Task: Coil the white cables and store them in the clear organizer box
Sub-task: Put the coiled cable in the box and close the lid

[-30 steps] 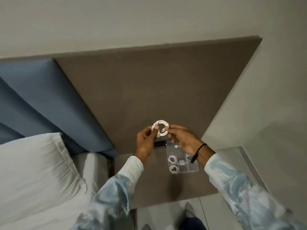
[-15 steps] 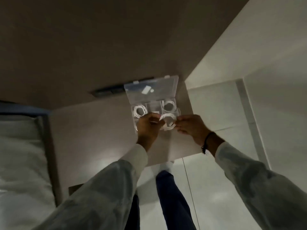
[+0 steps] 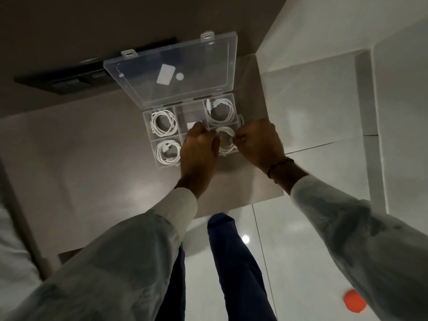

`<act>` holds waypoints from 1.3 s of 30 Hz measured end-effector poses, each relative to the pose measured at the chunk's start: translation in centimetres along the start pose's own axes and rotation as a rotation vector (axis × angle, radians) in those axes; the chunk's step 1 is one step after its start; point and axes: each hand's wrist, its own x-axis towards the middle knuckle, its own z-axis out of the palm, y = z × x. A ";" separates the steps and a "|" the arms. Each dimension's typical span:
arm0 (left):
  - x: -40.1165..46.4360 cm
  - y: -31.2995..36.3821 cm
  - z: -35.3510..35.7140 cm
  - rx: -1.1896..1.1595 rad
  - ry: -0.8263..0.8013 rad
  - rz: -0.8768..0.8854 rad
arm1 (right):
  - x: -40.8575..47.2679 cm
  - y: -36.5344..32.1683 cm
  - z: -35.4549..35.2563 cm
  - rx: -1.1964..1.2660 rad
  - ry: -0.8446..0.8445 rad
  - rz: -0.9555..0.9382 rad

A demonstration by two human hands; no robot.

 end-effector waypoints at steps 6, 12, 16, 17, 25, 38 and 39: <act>1.3 -0.2 1.0 0.006 0.002 -0.067 | 1.3 0.6 0.0 -0.149 -0.073 -0.141; 0.6 -1.2 1.7 0.231 -0.054 0.146 | 1.2 0.9 1.7 0.052 0.217 0.047; 0.8 -1.0 1.8 0.232 -0.060 0.115 | 1.0 0.6 2.9 0.147 0.294 0.175; 0.9 -0.8 1.9 0.196 -0.047 0.086 | 1.1 0.5 2.9 0.171 0.298 0.213; 0.8 -1.7 -0.1 -0.138 0.058 0.060 | 2.6 0.8 -1.3 0.437 -0.109 0.477; 4.4 -5.4 -11.8 -1.003 0.371 -0.690 | 8.3 -4.7 -8.5 0.475 0.111 0.320; 3.8 -5.8 -12.0 -0.982 0.353 -0.690 | 7.8 -4.2 -8.2 0.418 0.106 0.328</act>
